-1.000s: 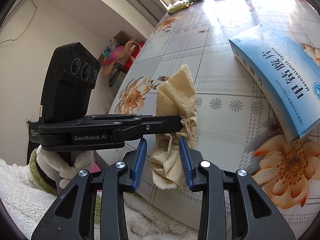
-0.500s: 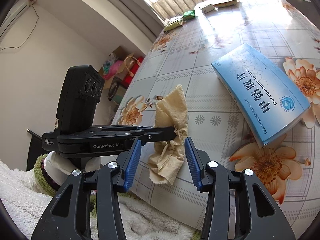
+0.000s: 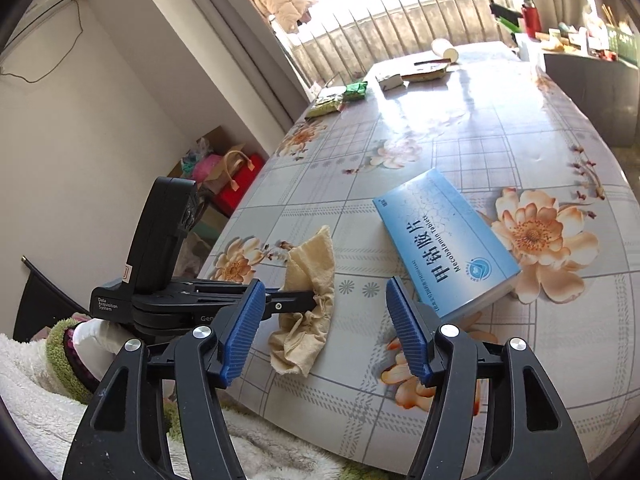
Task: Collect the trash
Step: 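Move the right gripper to the blue Mecobalamin box while the left gripper holds the cloth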
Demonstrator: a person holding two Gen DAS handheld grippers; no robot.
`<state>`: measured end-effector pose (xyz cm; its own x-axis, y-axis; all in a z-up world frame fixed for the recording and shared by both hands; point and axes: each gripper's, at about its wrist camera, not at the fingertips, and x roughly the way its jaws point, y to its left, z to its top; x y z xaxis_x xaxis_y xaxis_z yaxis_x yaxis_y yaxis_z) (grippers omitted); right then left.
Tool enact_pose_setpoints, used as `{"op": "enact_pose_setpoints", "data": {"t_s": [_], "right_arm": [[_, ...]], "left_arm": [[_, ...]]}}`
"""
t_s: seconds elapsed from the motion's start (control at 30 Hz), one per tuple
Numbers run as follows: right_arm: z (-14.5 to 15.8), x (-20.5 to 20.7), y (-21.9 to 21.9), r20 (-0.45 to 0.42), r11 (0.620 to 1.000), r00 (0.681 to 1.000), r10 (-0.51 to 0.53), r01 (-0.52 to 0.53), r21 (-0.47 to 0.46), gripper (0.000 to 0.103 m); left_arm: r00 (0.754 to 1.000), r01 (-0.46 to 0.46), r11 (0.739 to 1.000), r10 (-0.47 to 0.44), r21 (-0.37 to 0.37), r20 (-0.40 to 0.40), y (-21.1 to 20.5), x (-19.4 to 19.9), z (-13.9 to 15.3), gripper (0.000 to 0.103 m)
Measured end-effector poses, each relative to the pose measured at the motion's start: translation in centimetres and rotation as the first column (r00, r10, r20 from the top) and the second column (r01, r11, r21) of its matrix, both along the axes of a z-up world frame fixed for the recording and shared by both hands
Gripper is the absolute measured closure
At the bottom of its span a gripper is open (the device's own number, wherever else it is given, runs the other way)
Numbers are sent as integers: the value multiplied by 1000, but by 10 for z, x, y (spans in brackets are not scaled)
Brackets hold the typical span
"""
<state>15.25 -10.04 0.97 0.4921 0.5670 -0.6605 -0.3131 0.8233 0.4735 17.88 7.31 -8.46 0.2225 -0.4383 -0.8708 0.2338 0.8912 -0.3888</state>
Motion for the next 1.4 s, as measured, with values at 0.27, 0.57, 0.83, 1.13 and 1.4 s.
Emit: {"op": "enact_pose_setpoints", "data": {"t_s": [0.27,0.57,0.83,1.13,1.4], "right_arm": [[9,6,-53,30,991,991,-133,133,0,29],[7,33,-135,-56,943,943,-328,330,31,28],[-7,64,-54,-65,979,994,-93,79,-188,19],[-43,101,2,-148,913,989,21,-79,-401,19],[-48,101,17,-176,893,983,45,-118,-433,19]], "left_arm": [[1000,3,1000,-3,7,24,-4,3,1,92],[997,11,999,-15,47,77,-13,2,4,92],[990,30,991,-47,128,133,-24,2,9,92],[983,23,979,-59,201,175,-25,1,14,92],[976,26,970,-76,240,203,-25,-4,17,92]]}}
